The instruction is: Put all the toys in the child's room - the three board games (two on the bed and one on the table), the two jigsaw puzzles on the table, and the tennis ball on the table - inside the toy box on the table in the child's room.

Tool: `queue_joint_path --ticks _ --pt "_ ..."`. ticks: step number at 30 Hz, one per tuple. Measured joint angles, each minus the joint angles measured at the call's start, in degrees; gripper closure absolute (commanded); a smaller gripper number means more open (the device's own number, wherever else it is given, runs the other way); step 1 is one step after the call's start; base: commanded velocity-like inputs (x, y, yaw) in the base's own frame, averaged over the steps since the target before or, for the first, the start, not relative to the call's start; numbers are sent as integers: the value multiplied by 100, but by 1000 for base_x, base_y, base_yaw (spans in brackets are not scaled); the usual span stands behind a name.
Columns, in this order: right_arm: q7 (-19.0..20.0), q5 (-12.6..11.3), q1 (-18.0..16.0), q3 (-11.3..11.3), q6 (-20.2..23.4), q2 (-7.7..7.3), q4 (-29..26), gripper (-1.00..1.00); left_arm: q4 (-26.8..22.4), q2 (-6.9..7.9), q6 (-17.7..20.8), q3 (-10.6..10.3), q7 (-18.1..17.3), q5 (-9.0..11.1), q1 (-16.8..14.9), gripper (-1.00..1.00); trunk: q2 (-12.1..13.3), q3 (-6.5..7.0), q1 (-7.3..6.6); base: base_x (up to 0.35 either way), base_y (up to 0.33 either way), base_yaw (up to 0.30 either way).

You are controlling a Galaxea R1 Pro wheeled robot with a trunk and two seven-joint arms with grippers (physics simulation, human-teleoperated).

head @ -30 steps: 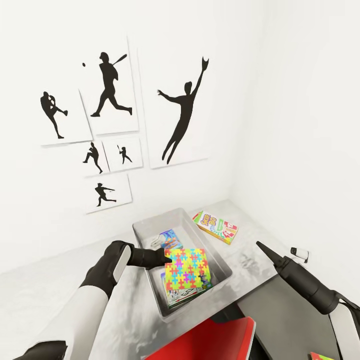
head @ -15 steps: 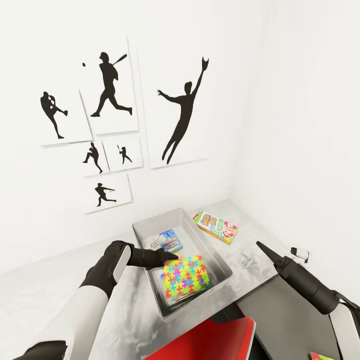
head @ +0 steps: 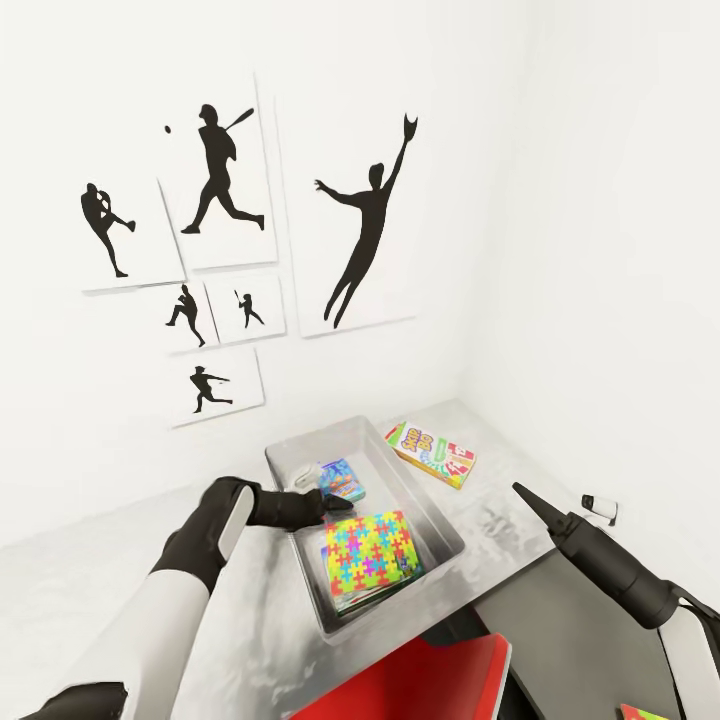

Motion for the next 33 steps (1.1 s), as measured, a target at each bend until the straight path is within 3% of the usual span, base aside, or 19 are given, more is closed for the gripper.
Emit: queue_joint_path --ticks 3,5,10,14,15,18,21,23,27,33 --pt "0 0 0 0 -2 0 0 -100 -243 103 54 15 -38 33 0 -100 0 0 0 0 0 0" --pt "0 0 0 0 -5 0 0 -100 -546 252 100 28 -150 119 0 -100 0 0 0 0 0 0" --pt "2 0 0 0 -5 0 0 -100 -1080 897 137 39 -828 584 5 -100 0 0 0 0 0 0" --pt "7 0 0 0 -7 4 0 -100 -1238 1581 137 33 -1564 1001 18 -100 0 0 0 0 0 0" --pt "8 1 0 0 -8 6 0 -100 -1271 1953 134 30 -1962 1195 36 -100 0 0 0 0 0 0" --pt "10 0 0 1 -8 10 0 -100 -1288 2562 116 32 -2589 1418 81 -100 0 0 0 0 0 0" --pt "13 0 0 2 -9 17 0 -100 -1254 3064 58 34 -3195 1545 221 -100 0 0 0 0 0 0" --pt "15 0 0 5 -9 22 0 -100 -1162 3323 -30 38 -3560 1589 380 -100 0 0 0 0 0 -2" --pt "39 0 0 7 -9 33 0 -100 -839 3633 -390 75 -4140 1638 718 -100 0 4 0 0 0 -37" --pt "113 23 1 7 -9 46 6 -100 -9 3789 -1154 284 -4670 1674 1023 -100 0 30 0 0 0 -130"
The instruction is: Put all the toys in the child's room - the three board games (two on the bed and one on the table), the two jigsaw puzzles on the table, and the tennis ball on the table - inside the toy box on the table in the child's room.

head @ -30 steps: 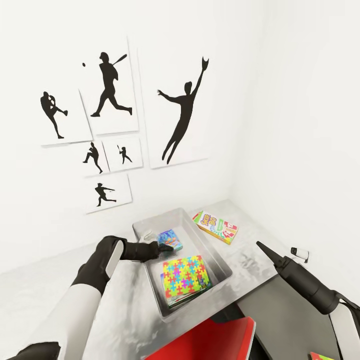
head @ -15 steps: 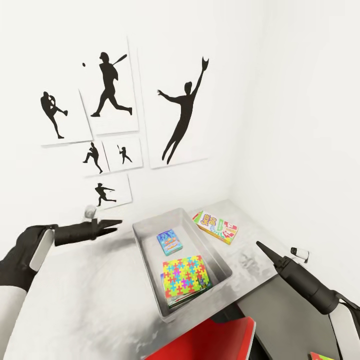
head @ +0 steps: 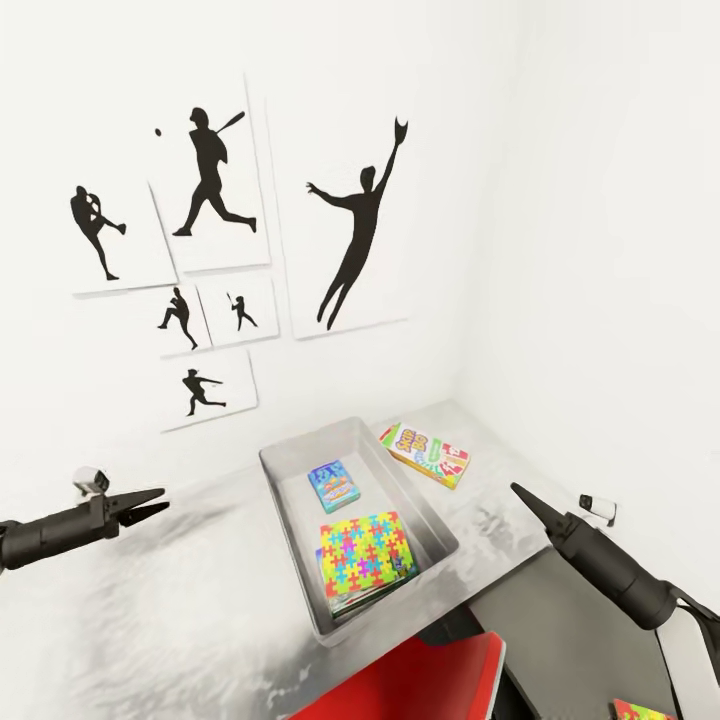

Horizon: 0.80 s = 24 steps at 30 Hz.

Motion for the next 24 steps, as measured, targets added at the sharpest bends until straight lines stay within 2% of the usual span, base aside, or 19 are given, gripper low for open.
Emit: queue_joint_path --ticks 5,11,24 --pt "48 10 0 0 -5 4 9 -100 760 49 -491 162 -350 15 82 -100 0 31 0 0 0 -180" --pt "66 25 0 6 -13 11 13 -100 1077 99 -710 298 -779 7 108 -100 0 71 0 0 0 -196" --pt "72 25 0 6 -13 9 18 -100 1158 121 -797 372 -780 20 108 -100 0 161 0 -9 0 -201"
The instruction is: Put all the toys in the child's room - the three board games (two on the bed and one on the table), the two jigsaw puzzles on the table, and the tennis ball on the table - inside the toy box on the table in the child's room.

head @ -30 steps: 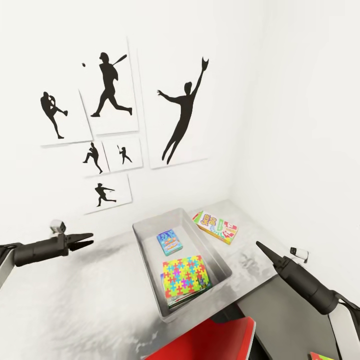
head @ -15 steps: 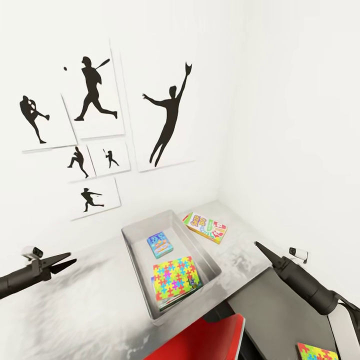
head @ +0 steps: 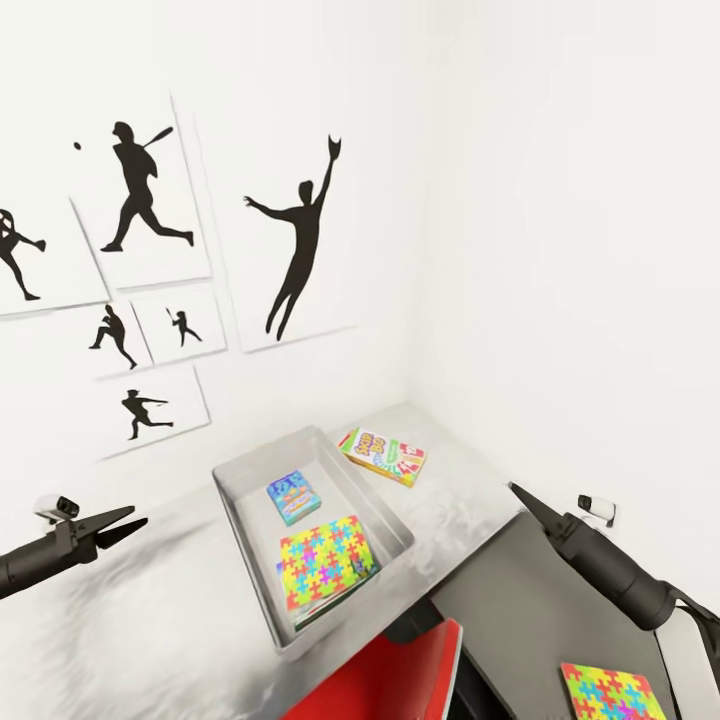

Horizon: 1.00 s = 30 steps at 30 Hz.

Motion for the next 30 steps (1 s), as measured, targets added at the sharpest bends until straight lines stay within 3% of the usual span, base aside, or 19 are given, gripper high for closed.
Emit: queue_joint_path --ticks 9,30 --pt "-18 11 -1 10 -8 9 1 -100 1 3 -19 17 0 2 1 -100 0 42 0 -103 0 -117" --pt "-3 -39 -1 13 -92 7 10 -100 1 11 -23 21 0 0 2 -100 0 48 0 -9 0 -7"
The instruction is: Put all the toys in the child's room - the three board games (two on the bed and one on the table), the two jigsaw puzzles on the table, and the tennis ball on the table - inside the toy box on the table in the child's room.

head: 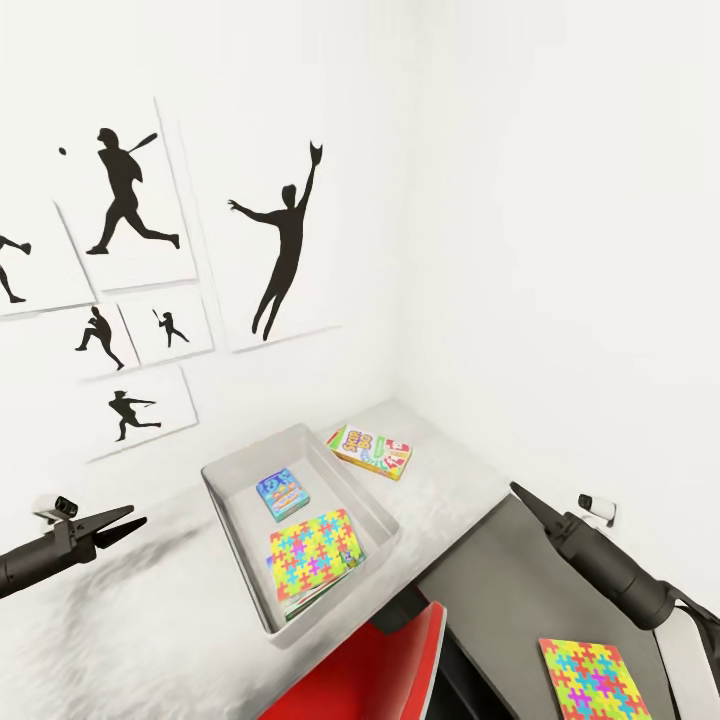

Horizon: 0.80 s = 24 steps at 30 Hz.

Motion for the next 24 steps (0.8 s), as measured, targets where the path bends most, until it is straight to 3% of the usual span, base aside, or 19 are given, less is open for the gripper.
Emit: queue_joint_path --ticks 24 --pt "-11 37 0 12 -2 9 -7 -100 0 12 0 1 0 -6 -1 -100 0 4 0 0 0 -8"
